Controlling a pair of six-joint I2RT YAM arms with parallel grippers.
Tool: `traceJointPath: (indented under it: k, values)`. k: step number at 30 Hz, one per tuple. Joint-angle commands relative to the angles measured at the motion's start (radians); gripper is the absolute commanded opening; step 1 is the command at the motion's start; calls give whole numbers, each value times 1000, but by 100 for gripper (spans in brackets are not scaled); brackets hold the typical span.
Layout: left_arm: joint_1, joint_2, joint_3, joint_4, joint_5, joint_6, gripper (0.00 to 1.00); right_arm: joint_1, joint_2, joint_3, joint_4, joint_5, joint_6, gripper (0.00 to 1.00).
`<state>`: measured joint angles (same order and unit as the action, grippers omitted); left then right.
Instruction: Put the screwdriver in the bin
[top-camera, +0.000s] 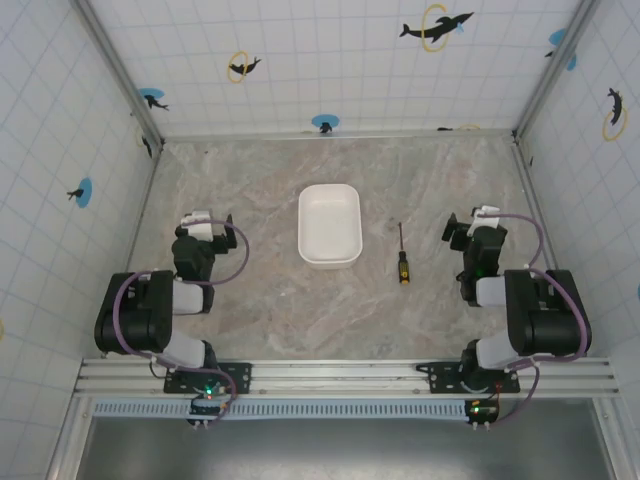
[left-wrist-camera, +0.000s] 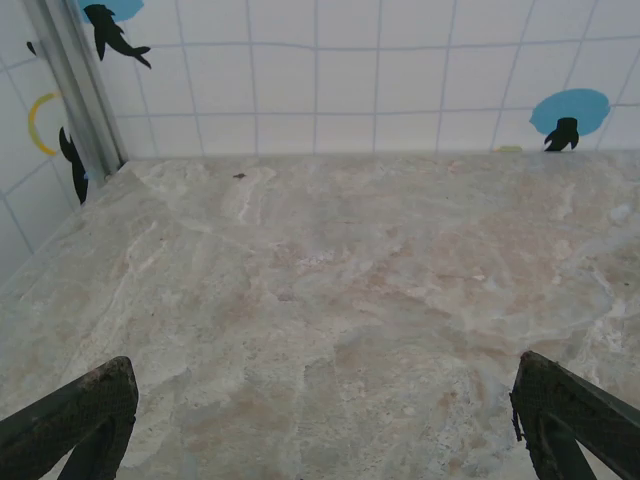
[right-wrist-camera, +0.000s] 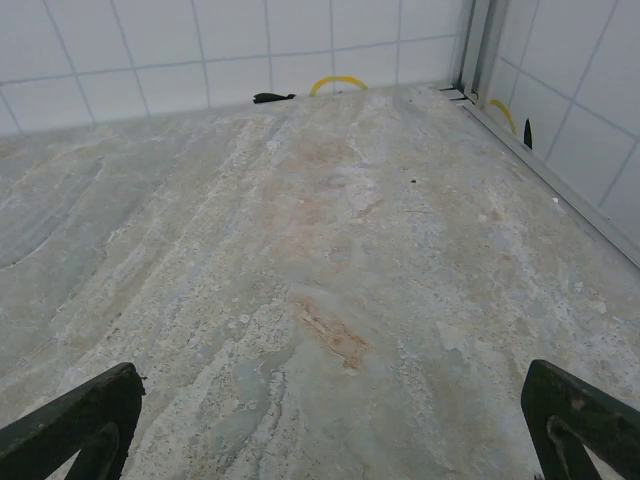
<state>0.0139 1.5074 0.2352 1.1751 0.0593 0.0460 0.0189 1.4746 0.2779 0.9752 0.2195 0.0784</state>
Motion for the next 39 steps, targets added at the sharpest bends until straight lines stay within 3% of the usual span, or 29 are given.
traceJointPath:
  k: [1,15,21,26,30,34,39]
  values:
    - [0,5,20,4,-9,2,98,3,-3,35,32,15,-3,100]
    - [1,7,18,3,-9,1,98,7,-11,31,34,28,-6,100]
    - [1,-12,23,-15,16,12,98,9,-97,40,-55,85,12,100]
    - [-2,-155,93,-269,54,14,98,25,-274,95,-284,103,15,99]
    - [-13,-260,140,-457,153,-37,97,54,-401,205,-599,60,51,98]
    - [-72,-350,182,-644,170,-38,98,106,-463,302,-882,9,134,97]
    - [-106,-445,188,-770,238,-181,98,224,-493,349,-1101,-40,205,98]
